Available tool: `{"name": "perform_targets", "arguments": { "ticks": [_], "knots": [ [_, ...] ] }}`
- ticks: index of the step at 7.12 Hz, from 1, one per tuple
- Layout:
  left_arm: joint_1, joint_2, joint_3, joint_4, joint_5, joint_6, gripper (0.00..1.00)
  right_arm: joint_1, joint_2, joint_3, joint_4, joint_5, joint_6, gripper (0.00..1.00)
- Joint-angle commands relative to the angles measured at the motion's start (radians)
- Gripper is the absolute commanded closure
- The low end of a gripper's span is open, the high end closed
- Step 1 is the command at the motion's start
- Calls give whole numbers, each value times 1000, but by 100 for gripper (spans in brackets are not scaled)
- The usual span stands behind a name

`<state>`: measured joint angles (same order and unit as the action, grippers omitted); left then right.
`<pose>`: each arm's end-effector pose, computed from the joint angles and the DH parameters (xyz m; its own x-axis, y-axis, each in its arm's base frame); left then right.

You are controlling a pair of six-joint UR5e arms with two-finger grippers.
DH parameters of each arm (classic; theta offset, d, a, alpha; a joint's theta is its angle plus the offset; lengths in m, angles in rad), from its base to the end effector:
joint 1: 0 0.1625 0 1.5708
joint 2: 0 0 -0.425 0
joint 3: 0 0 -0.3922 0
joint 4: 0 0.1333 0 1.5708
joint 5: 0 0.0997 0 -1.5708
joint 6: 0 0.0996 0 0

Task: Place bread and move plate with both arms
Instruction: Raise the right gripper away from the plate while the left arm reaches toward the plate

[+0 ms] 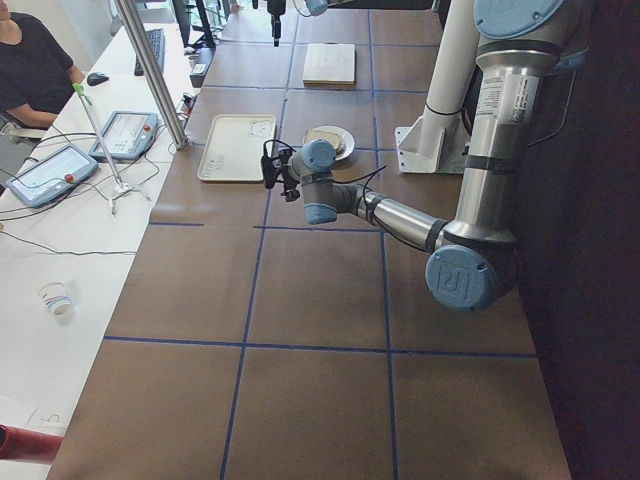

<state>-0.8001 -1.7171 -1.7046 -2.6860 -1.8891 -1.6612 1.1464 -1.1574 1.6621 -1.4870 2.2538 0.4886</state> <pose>0.3095 -0.4653 0.3929 0.0790 -0.2044 -0.9757 0.4758 0.8678 -0.1433 -0.1993 -0.6121 0.3710 0.6575 -0.2081 0.7241 0.0384 0.9691 0.2437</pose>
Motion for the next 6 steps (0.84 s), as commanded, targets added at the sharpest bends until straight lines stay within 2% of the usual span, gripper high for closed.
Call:
{"name": "perform_targets", "arguments": {
  "ticks": [1,3,5,6],
  "knots": [
    [146,-65,51,-48,102,-81,24,35,-31,-1,-9,29,-57,0],
    [234,-108,59,-37,104,-110,50,39,-31,-1,-30,44,-61,0],
    [294,-142,92,-37,107,-109,53,41,-39,-1,-32,61,-61,0],
    [324,-162,111,-46,146,-118,53,42,-41,-1,-32,69,-61,0]
  ]
}}
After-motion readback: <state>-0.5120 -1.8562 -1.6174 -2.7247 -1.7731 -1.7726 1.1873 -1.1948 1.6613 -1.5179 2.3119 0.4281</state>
